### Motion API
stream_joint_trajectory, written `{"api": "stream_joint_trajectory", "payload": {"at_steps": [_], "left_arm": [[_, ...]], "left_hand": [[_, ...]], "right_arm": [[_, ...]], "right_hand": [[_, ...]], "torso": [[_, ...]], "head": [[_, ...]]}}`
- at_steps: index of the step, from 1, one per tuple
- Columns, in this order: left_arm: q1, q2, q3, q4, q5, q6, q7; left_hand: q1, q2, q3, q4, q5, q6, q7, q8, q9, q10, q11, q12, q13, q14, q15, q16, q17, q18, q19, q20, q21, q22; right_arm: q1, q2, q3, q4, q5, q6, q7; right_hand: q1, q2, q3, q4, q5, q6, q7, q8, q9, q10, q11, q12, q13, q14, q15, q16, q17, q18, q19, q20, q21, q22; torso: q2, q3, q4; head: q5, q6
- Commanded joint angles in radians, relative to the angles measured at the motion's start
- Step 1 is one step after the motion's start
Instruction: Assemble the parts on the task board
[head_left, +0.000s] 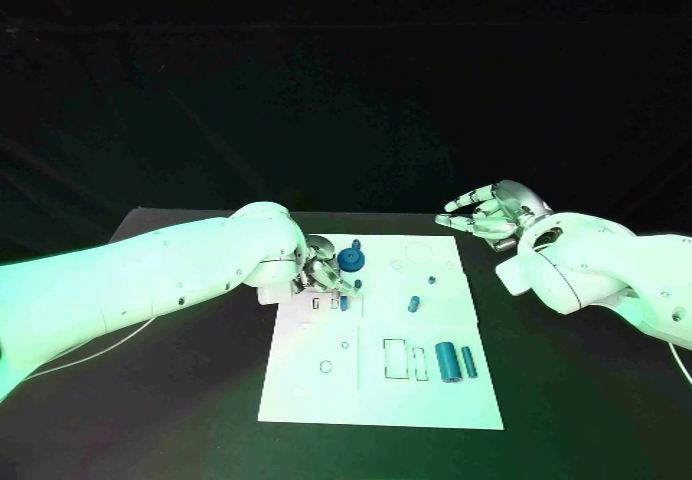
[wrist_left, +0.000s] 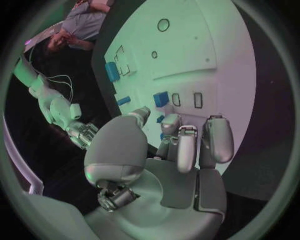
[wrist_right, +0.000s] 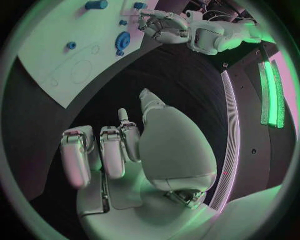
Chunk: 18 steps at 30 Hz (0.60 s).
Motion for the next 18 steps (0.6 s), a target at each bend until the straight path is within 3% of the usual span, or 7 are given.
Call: {"api": "stream_joint_trajectory", "payload": {"at_steps": [1,18], "left_arm": [[-0.002,0.005,-0.001,-0.002,0.0,0.027,-0.002],[-0.009,0.003,-0.004,-0.003,0.009,0.05,-0.005]], "left_hand": [[0.002,0.008,-0.003,-0.003,0.003,-0.002,0.001,-0.004,0.002,0.007,0.0,0.005,0.0,0.104,-0.003,0.007,0.263,-0.013,0.007,0.001,0.003,0.001],[0.02,0.016,0.005,-0.004,0.005,-0.002,0.002,-0.009,0.005,-0.003,0.001,0.001,-0.006,0.103,-0.001,0.006,0.262,-0.015,0.009,0.002,0.009,0.01]], "right_arm": [[0.0,0.001,0.0,0.0,-0.014,0.014,0.001],[0.0,0.0,0.0,-0.001,-0.014,0.014,-0.002]], "right_hand": [[-0.009,0.0,0.0,-0.001,-0.004,-0.002,-0.001,0.003,-0.001,0.001,0.001,0.003,0.109,0.104,0.001,0.003,0.26,-0.005,0.1,0.005,0.0,0.259],[-0.009,0.001,0.001,-0.002,-0.004,-0.002,-0.002,0.004,-0.001,0.002,0.001,0.004,0.11,0.104,0.001,0.003,0.26,-0.005,0.1,0.005,-0.001,0.258]], "torso": [[0.0,0.0008,-0.0002],[-0.001,0.0012,0.0004]], "head": [[0.0,-0.002],[-0.001,-0.009]]}}
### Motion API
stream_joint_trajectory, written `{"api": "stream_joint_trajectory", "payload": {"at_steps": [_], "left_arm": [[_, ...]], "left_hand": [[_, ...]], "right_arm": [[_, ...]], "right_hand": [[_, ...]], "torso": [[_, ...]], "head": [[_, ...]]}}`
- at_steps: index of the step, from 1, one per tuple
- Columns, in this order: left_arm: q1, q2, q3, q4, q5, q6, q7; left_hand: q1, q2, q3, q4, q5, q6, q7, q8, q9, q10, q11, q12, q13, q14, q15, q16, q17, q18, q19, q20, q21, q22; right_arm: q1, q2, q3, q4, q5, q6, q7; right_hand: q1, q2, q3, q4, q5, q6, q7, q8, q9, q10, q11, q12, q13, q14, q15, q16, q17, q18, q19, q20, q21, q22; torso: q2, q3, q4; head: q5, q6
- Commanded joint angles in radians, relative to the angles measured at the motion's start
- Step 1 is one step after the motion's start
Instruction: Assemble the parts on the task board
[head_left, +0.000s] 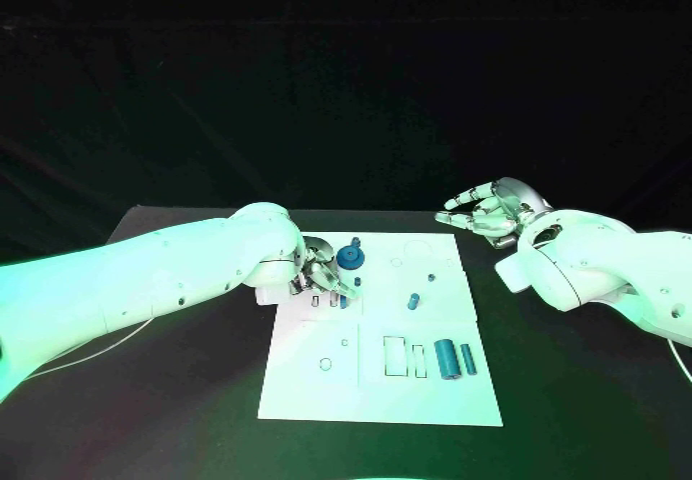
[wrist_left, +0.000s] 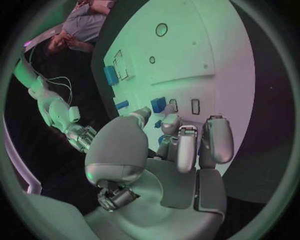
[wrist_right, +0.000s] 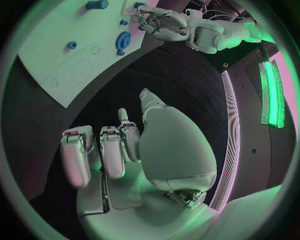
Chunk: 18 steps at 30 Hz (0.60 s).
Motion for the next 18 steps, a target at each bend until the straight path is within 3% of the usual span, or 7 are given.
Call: {"api": "stream_joint_trajectory", "payload": {"at_steps": [1,18], "left_arm": [[-0.001,0.001,0.0,0.002,0.009,0.029,-0.002],[-0.003,0.0,0.0,0.003,0.043,0.02,-0.001]], "left_hand": [[0.009,0.004,0.006,-0.003,0.005,-0.002,0.002,-0.005,0.002,-0.003,0.001,0.001,0.002,0.103,-0.001,0.006,0.262,-0.015,0.004,-0.001,0.005,0.002],[0.048,0.021,0.037,-0.006,0.003,0.007,-0.004,0.003,0.021,-0.005,-0.003,0.003,0.006,0.103,-0.004,0.006,0.26,-0.015,0.001,-0.001,0.01,0.008]], "right_arm": [[0.0,0.001,0.0,-0.001,-0.012,0.013,0.002],[0.0,0.01,0.0,-0.009,-0.012,0.02,-0.003]], "right_hand": [[-0.009,0.001,0.002,-0.002,-0.004,-0.002,-0.002,0.004,-0.001,0.002,0.001,0.004,0.11,0.104,0.001,0.003,0.26,-0.005,0.1,0.005,-0.001,0.259],[-0.009,0.002,0.003,-0.002,-0.003,-0.002,-0.002,0.006,-0.001,0.003,0.001,0.005,0.11,0.104,0.001,0.003,0.261,-0.006,0.101,0.005,0.0,0.259]], "torso": [[-0.001,-0.0002,-0.0001],[-0.001,-0.0005,0.0004]], "head": [[0.002,-0.001],[0.003,-0.005]]}}
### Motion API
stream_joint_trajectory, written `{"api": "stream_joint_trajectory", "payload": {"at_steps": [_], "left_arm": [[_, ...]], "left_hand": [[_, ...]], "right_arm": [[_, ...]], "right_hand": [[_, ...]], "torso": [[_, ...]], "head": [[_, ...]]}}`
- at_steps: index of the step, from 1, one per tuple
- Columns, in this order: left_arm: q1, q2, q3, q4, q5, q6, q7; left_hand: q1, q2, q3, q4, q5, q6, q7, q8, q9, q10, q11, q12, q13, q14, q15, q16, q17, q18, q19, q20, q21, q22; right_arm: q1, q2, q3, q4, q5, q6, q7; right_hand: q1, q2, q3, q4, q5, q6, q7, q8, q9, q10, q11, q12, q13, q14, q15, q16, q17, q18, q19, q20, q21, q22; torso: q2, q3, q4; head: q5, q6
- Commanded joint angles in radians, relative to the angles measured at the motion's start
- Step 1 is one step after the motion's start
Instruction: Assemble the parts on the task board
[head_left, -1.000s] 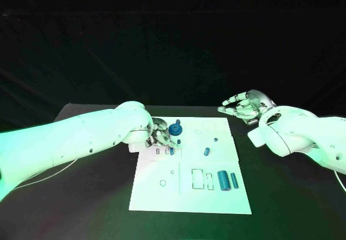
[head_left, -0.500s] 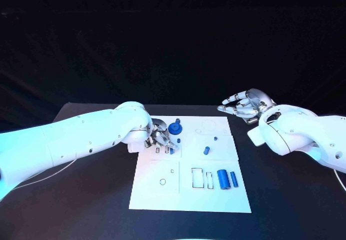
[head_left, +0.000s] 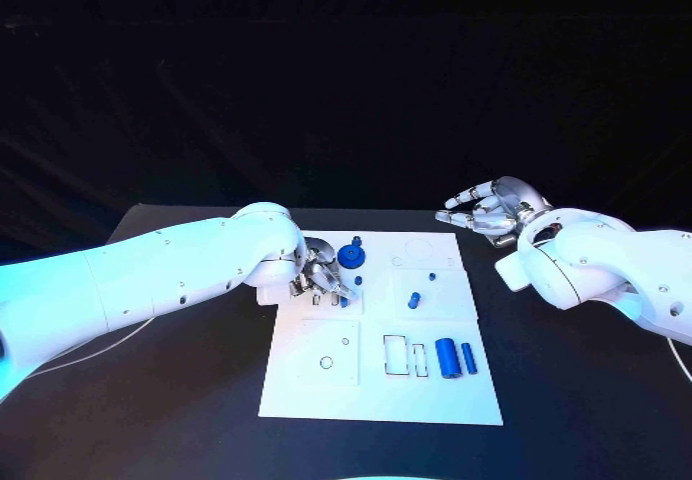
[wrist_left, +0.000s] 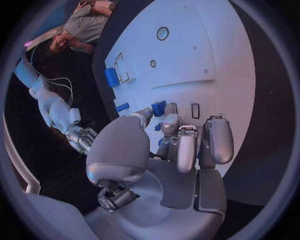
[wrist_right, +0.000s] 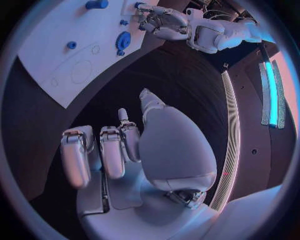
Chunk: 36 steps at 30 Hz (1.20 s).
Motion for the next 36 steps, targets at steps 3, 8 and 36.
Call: {"api": "stream_joint_trajectory", "payload": {"at_steps": [3,8,36], "left_arm": [[-0.001,-0.001,0.0,0.0,0.057,-0.014,0.003],[-0.001,-0.003,0.0,-0.003,0.092,-0.035,0.007],[0.0,-0.078,0.001,0.05,0.143,-0.106,0.008]], "left_hand": [[0.068,0.016,0.062,-0.015,0.002,0.004,-0.011,0.014,0.028,-0.006,-0.01,0.003,0.002,0.102,-0.01,0.004,0.258,-0.014,-0.001,-0.005,0.009,0.005],[0.12,0.011,0.149,-0.042,-0.002,-0.009,-0.014,0.019,0.056,-0.016,-0.014,-0.005,-0.006,0.101,-0.013,0.003,0.256,-0.014,-0.006,-0.008,0.01,0.005],[0.045,-0.062,0.496,-0.189,-0.006,-0.005,-0.019,0.04,0.155,0.022,-0.02,0.003,0.015,0.104,-0.019,0.007,0.263,-0.016,-0.003,-0.013,0.017,0.021]], "right_arm": [[0.0,0.004,0.0,-0.004,-0.012,0.02,-0.002],[0.0,0.006,0.0,-0.005,-0.015,0.023,-0.005],[0.0,0.004,0.0,-0.011,-0.021,0.03,-0.012]], "right_hand": [[-0.009,0.002,0.003,-0.002,-0.003,-0.002,-0.002,0.006,-0.001,0.003,0.001,0.005,0.11,0.104,0.001,0.003,0.261,-0.006,0.101,0.005,0.0,0.26],[-0.009,0.002,0.003,-0.002,-0.003,-0.002,-0.002,0.006,-0.001,0.003,0.001,0.005,0.11,0.104,0.001,0.003,0.261,-0.006,0.101,0.005,0.0,0.26],[-0.008,0.002,0.004,-0.004,-0.004,-0.002,-0.002,0.007,-0.001,0.003,0.001,0.004,0.109,0.104,0.001,0.003,0.261,-0.005,0.1,0.005,-0.001,0.259]], "torso": [[0.0,0.0002,0.0002],[0.0,0.0006,-0.0002],[0.001,0.0017,0.0013]], "head": [[0.002,-0.002],[0.001,-0.003],[0.009,-0.007]]}}
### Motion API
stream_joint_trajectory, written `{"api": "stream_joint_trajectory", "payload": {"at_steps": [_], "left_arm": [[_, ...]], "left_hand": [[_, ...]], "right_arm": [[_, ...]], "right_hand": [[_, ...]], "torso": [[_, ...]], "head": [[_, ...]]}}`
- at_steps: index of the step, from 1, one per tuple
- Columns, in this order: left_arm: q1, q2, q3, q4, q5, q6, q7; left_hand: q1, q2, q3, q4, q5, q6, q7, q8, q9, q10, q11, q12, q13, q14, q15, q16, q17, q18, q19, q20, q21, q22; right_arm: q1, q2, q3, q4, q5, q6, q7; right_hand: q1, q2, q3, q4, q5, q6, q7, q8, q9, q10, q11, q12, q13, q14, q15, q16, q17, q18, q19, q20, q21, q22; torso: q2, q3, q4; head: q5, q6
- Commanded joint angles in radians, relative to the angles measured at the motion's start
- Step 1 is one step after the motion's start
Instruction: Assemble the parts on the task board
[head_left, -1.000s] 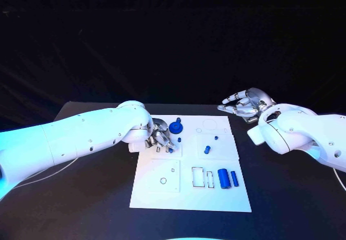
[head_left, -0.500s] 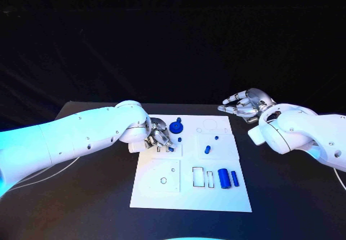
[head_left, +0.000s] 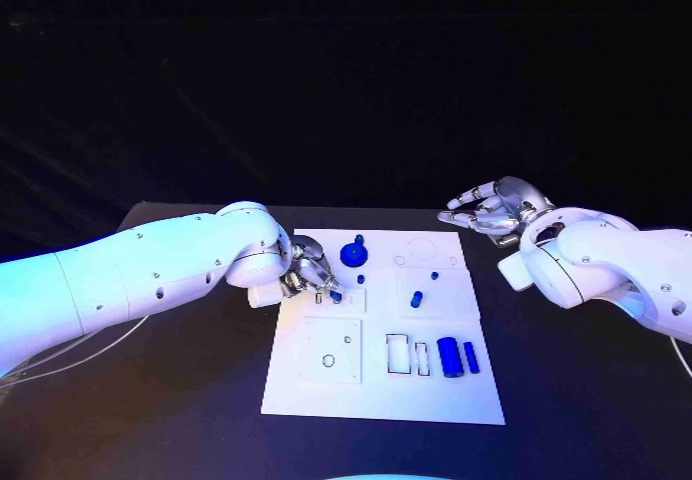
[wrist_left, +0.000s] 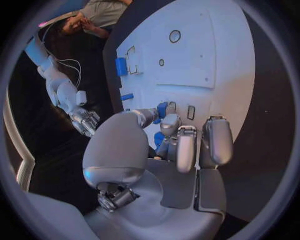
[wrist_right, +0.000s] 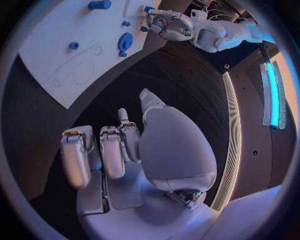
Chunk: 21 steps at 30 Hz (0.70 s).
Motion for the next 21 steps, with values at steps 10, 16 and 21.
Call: {"api": "stream_joint_trajectory", "payload": {"at_steps": [10,16,21], "left_arm": [[0.0,-0.006,0.0,0.031,-0.161,-0.067,0.002],[-0.003,-0.002,0.0,0.039,-0.204,-0.08,0.001],[-0.007,0.0,0.0,0.044,-0.225,-0.088,0.002]], "left_hand": [[-0.017,0.001,0.157,-0.144,0.005,0.009,-0.006,0.008,0.013,0.012,-0.001,0.005,0.004,0.104,-0.006,0.003,0.263,-0.016,0.001,-0.009,0.007,0.003],[-0.019,0.0,0.162,-0.148,0.004,0.009,-0.006,0.008,0.015,0.014,-0.002,0.006,0.006,0.104,-0.006,0.003,0.263,-0.017,0.002,-0.009,0.008,0.006],[-0.02,0.0,0.165,-0.15,0.004,0.009,-0.006,0.009,0.016,0.015,-0.002,0.006,0.006,0.104,-0.007,0.003,0.263,-0.017,0.003,-0.009,0.009,0.006]], "right_arm": [[-0.001,0.003,0.0,-0.005,-0.014,0.025,-0.001],[-0.003,0.006,-0.001,-0.006,-0.017,0.029,-0.002],[-0.003,0.006,-0.001,-0.006,-0.018,0.028,0.0]], "right_hand": [[-0.008,0.002,0.004,-0.004,-0.004,-0.002,-0.002,0.004,-0.001,0.002,0.001,0.004,0.109,0.104,0.001,0.003,0.261,-0.005,0.1,0.005,0.0,0.259],[-0.009,0.001,0.003,-0.003,-0.004,-0.002,-0.002,0.004,-0.002,0.001,0.001,0.003,0.108,0.103,0.001,0.003,0.259,-0.005,0.099,0.005,-0.003,0.257],[-0.009,0.001,0.003,-0.003,-0.004,-0.002,-0.002,0.004,-0.002,0.001,0.001,0.003,0.108,0.103,0.001,0.003,0.259,-0.005,0.099,0.005,-0.003,0.257]], "torso": [[0.002,-0.0012,-0.0006],[0.001,-0.0002,-0.0004],[0.001,-0.0017,-0.0021]], "head": [[0.007,-0.006],[0.01,-0.009],[0.012,-0.011]]}}
